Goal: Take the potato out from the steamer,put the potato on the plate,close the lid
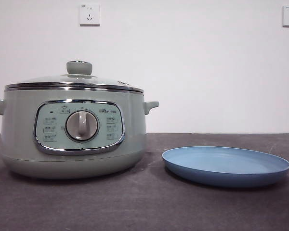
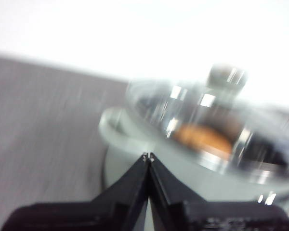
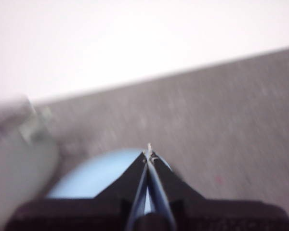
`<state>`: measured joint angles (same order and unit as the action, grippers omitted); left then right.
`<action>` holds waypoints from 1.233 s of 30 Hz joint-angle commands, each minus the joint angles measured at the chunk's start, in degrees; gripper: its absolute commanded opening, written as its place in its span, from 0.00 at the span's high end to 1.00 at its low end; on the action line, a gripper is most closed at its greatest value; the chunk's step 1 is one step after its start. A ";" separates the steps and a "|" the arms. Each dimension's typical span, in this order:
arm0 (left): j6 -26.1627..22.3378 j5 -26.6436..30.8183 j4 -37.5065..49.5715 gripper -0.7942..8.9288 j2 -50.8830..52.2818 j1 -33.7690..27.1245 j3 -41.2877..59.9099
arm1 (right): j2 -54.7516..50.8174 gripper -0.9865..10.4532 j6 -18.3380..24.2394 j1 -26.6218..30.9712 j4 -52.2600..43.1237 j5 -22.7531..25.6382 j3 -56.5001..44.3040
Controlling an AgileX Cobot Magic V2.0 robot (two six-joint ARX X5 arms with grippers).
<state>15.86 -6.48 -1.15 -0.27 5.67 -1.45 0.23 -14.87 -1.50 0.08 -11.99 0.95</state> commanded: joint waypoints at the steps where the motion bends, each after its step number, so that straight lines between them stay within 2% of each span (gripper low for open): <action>1: 5.01 -0.44 10.49 0.92 0.15 -0.15 0.22 | -0.17 0.92 -9.92 -0.07 -7.65 -0.04 0.15; 3: 8.31 -0.50 18.47 0.92 0.15 -0.15 0.15 | -0.13 0.92 -13.07 -0.07 -11.98 0.04 1.75; 5: 10.51 -0.33 22.43 0.92 0.15 -0.15 -0.83 | 0.15 0.92 -14.38 -0.07 -13.79 0.13 4.11; 9: 11.54 0.48 19.63 0.92 -0.22 -0.15 -7.15 | 2.75 0.92 -14.23 -0.07 -13.49 0.09 12.11; 14: 8.68 0.44 12.83 0.92 -3.76 -0.15 -18.08 | 10.64 0.92 -12.48 -0.07 -9.99 -0.17 25.62; 17: 4.66 -0.02 9.42 0.92 -8.09 -0.15 -25.53 | 17.29 0.92 -9.29 -0.07 -6.03 -3.67 35.17; 23: -4.04 -2.19 -0.35 0.92 -19.23 -0.15 -41.97 | 32.00 0.92 -1.01 -0.07 3.52 -15.47 54.53; 30: -10.93 -8.07 -18.53 0.92 -35.71 -0.15 -63.49 | 48.61 0.92 5.77 -0.26 18.99 -28.79 75.67; 32: -12.13 -10.29 -24.06 0.92 -40.24 -0.15 -68.76 | 52.37 0.92 8.24 -0.79 24.04 -30.21 80.32; 37: -16.09 -15.43 -41.62 0.92 -52.72 0.00 -82.47 | 61.96 0.92 16.68 -3.61 39.47 -29.66 91.49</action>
<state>2.50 -21.15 -38.83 -50.41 5.67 -81.78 61.17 -2.72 -4.60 36.97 -41.71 91.02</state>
